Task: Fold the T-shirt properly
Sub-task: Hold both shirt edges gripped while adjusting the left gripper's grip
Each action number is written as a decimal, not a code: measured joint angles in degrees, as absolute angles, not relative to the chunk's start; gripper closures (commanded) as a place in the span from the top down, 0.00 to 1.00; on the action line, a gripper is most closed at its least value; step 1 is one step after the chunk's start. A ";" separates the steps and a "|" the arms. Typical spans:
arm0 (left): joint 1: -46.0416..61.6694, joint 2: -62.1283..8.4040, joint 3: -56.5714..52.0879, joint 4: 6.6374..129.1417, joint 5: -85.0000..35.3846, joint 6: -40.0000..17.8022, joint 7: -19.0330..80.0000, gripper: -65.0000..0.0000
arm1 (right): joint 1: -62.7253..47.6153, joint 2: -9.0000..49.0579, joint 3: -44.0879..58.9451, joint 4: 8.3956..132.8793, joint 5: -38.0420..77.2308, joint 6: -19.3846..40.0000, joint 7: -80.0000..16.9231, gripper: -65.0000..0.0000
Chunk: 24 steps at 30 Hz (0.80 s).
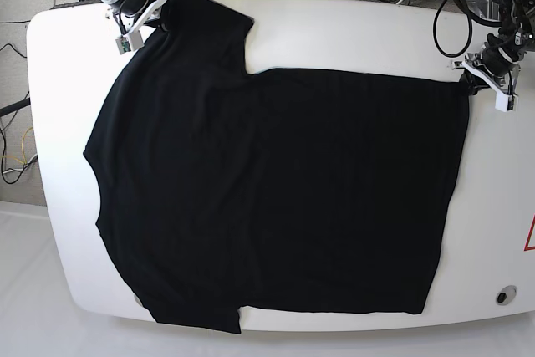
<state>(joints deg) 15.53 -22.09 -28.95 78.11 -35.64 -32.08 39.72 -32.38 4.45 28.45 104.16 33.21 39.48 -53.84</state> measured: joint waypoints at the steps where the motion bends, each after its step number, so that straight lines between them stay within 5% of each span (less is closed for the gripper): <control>1: 15.53 -22.11 -28.93 78.19 -35.64 -32.01 39.92 0.00 | -32.38 4.45 28.45 104.07 33.21 39.51 -53.82 0.00; 24: 16.29 -22.11 -28.91 80.29 -35.40 -31.99 42.65 0.00 | -33.17 4.93 29.34 104.97 33.21 39.66 -54.89 0.00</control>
<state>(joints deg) 16.29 -22.11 -28.91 80.29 -35.40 -31.99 42.65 -33.17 4.93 29.34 104.97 33.21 39.66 -54.89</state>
